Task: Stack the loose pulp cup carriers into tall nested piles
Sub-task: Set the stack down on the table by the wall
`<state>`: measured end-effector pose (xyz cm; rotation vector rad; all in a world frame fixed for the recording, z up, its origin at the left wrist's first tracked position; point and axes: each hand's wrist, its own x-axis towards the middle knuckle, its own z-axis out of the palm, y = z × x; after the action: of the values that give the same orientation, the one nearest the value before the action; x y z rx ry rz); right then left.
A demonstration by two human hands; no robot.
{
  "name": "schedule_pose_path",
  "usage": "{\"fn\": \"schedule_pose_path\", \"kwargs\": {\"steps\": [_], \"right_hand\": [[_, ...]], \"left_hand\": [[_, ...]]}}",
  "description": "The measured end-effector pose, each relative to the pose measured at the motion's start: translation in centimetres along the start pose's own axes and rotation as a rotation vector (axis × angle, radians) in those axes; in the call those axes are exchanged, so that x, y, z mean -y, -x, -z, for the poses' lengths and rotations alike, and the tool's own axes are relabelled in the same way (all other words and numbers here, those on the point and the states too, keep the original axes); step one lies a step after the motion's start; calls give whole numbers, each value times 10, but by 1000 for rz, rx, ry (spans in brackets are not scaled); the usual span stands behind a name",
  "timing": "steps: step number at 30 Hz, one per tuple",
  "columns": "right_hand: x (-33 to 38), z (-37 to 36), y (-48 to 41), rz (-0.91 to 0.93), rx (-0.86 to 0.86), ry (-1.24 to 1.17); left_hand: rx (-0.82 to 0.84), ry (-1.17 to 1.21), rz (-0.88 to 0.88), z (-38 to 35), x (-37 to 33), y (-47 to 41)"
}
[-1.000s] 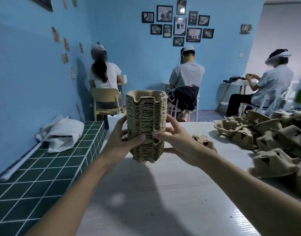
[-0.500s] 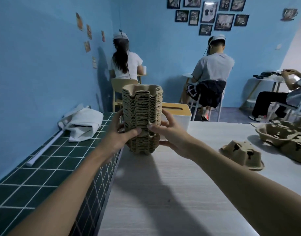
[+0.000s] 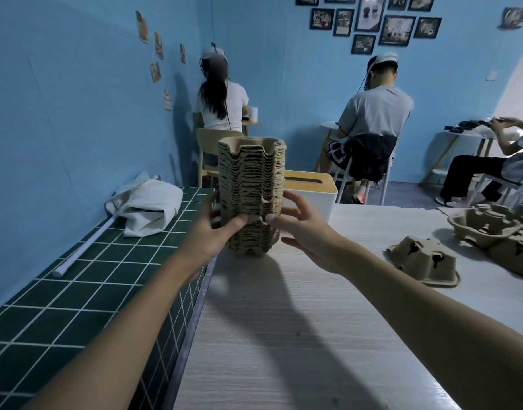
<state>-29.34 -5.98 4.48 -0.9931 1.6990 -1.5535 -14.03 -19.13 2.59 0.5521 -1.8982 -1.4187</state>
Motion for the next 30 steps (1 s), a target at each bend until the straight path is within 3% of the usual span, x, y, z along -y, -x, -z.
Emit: {"fn": "schedule_pose_path", "kwargs": {"steps": [2,5,7,11,15,22,30], "right_hand": [[-2,7,17,-3,-14,94],[-7,27,51,29,-74,237],[-12,47,72,59,-155,348],[-22,101,103,140,-434,732],[-33,166,116,16,-594,940],[-49,221,104,-65,-420,967],[-24,226,95,-284,-156,1308]], "left_hand": [[-94,-71,-37,-5,2,15],[-370,-229,-172,-23,3,44],[-400,-259,-292,-43,-2,61],[-152,-331,-466,-95,-24,74],[123,-400,-355,-159,-39,57],[354,-495,-98,-258,-32,11],[439,-439,18,-273,-42,25]]}}
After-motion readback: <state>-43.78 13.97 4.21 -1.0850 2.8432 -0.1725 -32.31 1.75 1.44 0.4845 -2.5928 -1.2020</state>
